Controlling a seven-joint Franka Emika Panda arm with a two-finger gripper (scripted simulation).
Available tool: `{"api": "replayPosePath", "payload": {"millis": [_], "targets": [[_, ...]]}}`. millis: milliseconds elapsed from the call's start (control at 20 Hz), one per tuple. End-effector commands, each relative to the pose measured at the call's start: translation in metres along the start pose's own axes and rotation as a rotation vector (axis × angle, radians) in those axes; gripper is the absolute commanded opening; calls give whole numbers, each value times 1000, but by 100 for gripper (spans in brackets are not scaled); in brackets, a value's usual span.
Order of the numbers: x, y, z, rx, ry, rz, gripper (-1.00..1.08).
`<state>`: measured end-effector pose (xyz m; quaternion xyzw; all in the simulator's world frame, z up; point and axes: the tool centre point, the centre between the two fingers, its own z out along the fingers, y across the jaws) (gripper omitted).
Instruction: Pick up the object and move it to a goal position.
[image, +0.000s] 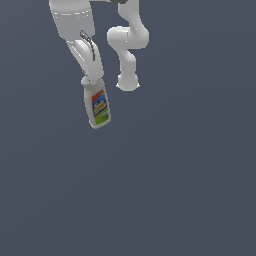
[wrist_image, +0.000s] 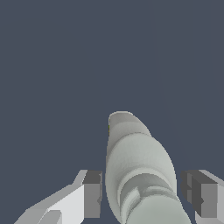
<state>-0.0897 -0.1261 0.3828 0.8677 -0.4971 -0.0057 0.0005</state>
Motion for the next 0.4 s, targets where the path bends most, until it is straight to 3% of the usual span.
{"api": "replayPosePath", "payload": {"millis": [0,350], "targets": [[9,15,-17,8,7,-2,-100],[19,33,-31,7,8,-2,-100]]}}
